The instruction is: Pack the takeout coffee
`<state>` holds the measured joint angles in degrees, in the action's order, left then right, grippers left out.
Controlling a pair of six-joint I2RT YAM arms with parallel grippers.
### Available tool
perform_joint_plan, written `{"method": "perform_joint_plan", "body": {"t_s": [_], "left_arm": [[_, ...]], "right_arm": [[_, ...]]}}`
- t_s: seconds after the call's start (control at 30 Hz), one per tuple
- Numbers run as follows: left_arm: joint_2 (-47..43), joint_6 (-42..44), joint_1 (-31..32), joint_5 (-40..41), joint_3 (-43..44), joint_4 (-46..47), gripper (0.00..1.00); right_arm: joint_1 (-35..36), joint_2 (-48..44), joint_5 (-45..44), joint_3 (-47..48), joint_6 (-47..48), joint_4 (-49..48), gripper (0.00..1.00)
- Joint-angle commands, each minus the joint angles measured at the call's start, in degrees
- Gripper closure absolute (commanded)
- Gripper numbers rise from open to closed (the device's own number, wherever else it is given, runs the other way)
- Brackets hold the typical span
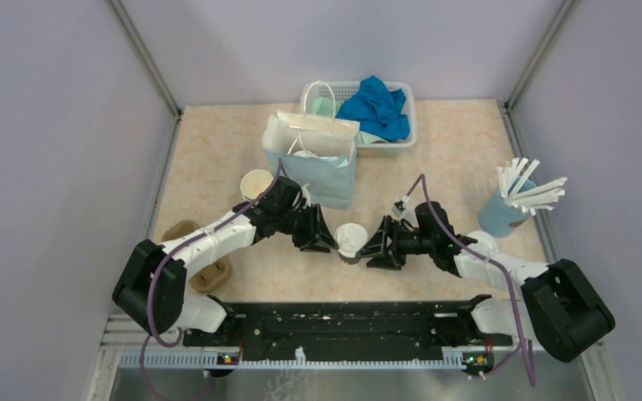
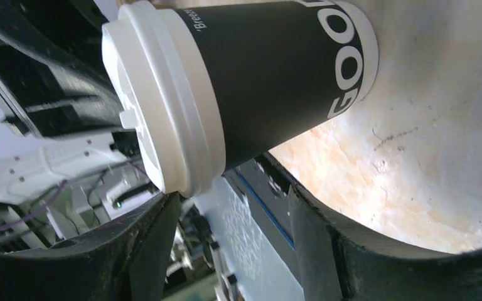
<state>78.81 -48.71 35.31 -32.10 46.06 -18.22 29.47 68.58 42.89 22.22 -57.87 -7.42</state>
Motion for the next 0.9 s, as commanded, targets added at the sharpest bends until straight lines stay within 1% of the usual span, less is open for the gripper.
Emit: {"method": "perform_joint_plan", "body": {"t_s": [0.0,0.13,0.33,0.4,0.47,0.67,0.87], "left_arm": [[2.16,1.08,0.23,5.15,-0.08,-2.63,0.60],[2.67,1.16,0.28,5.12,0.33,-2.95,0.60],[2.65,1.33,0.28,5.18,0.14,-3.04,0.60],[2.70,1.25,0.25,5.16,0.01,-2.90,0.60],[2.61,1.44,0.20,5.26,-0.01,-2.96,0.60],[3.02,1.72,0.23,5.25,-0.03,-3.11,0.60],[3.77,2.51,0.17,5.90,0.73,-3.62,0.59]], "right_arm": [[3.23,-2.24,-11.24,-2.93,-11.79,-13.58,0.37],[8.02,-3.21,-18.43,-2.44,-12.87,-12.51,0.41],[9.33,-7.49,-26.84,-4.25,-13.65,-8.42,0.43],[9.32,-8.23,-28.85,-5.49,-14.45,-9.00,0.44],[9.30,-7.89,-29.55,-6.59,-15.92,-10.47,0.44],[9.45,-3.05,-29.88,-6.53,-15.93,-10.97,0.43],[9.41,-0.30,-32.74,-6.14,-14.60,-6.33,0.44]]}}
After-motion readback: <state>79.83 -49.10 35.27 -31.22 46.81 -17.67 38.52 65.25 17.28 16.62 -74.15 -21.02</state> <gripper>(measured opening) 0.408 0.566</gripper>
